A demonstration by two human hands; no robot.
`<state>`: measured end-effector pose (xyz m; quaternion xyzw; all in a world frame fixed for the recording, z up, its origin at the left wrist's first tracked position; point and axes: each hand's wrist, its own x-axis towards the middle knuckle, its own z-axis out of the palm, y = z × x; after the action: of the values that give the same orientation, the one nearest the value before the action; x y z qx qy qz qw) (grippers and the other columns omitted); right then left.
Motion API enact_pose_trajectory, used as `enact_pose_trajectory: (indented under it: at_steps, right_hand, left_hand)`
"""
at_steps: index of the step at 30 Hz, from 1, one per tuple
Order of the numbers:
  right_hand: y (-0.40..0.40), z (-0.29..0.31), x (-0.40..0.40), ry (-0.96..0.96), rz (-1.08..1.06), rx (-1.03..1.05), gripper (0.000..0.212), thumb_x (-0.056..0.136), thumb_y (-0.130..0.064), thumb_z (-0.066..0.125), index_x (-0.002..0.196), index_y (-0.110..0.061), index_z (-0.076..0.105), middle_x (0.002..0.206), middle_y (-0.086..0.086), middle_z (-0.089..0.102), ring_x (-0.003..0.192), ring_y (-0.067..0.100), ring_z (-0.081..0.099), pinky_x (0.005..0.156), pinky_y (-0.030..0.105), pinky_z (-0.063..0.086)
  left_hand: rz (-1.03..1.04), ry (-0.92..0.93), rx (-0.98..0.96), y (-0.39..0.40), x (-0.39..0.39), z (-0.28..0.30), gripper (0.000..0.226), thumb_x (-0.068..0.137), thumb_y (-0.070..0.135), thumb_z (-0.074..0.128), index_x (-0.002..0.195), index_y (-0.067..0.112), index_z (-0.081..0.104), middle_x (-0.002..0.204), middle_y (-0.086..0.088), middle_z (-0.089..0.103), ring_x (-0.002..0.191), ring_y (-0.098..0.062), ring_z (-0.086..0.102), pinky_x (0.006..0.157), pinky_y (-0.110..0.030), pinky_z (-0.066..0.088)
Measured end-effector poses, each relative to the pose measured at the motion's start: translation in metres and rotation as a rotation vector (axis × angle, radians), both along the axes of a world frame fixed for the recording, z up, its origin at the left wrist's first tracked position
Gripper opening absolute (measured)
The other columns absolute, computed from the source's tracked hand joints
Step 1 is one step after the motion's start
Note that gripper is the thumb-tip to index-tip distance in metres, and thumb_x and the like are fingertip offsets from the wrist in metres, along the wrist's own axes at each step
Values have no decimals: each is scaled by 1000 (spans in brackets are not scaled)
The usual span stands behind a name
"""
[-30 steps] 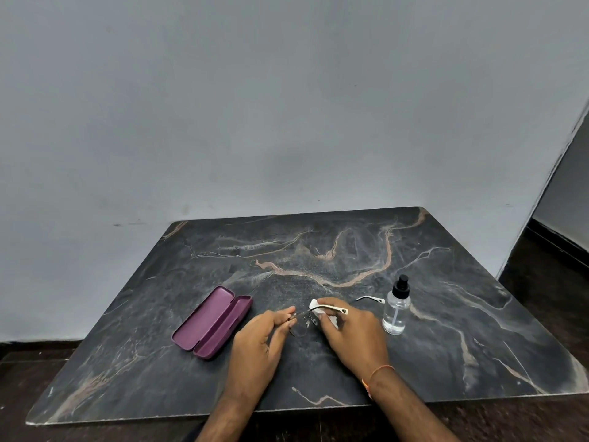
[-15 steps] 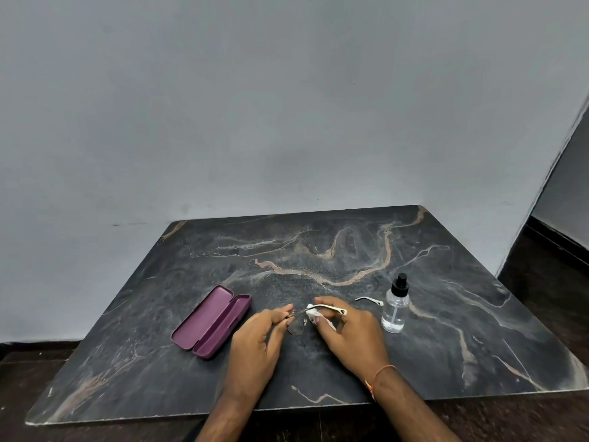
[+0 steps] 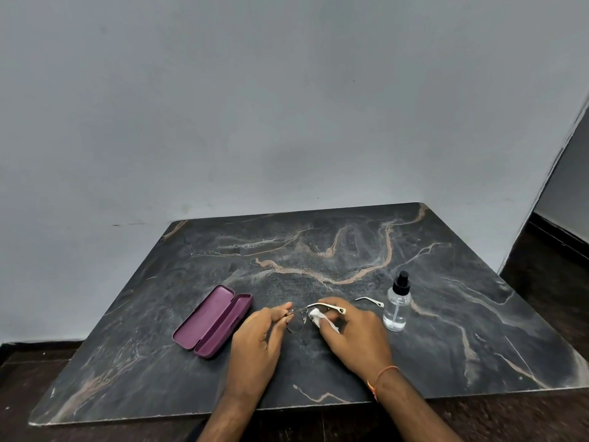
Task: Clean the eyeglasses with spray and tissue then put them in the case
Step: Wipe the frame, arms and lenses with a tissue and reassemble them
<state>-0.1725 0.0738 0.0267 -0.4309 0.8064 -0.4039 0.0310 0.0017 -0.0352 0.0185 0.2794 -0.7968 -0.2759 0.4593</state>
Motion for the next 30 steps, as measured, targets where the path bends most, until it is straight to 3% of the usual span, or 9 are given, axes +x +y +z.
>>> enact_pose_trajectory:
  at_steps: [5,10,17,22,30]
  right_hand:
    - [-2,3,0,69,-97,67,35,93,-49,69,128,-47,68,101,-18,81,98,16,76,80,33,57]
    - [0,3,3,48,-7,41,37,89,-53,69,125,-51,64,89,-29,77,84,3,73,73,29,57]
    - [-3,6,1,68,-76,71,39,94,-44,68,132,-47,66,107,-20,80,101,15,75,84,33,56]
    - [-2,-1,0,-26,16,25,40,86,-55,68,125,-56,62,90,-28,78,80,0,72,77,27,59]
    - [-8,-3,-6,35,-87,47,42,93,-44,73,134,-48,64,111,-29,77,100,6,75,82,27,54]
  left_hand:
    - [2,-6,-5,-1,1,-1,16,99,9,76,108,21,82,118,25,78,114,5,73,97,-30,63]
    - [6,-1,4,-1,1,0,15,99,10,75,108,21,82,118,25,78,114,4,73,97,-32,63]
    - [-14,-4,21,-1,1,-1,15,100,9,74,107,21,80,121,23,78,117,3,73,98,-35,64]
    - [-4,-11,12,-1,1,0,17,99,8,75,108,21,81,121,25,78,116,5,72,98,-32,62]
    - [-22,-9,11,0,0,-1,13,99,8,75,104,18,80,120,22,79,116,3,73,97,-35,63]
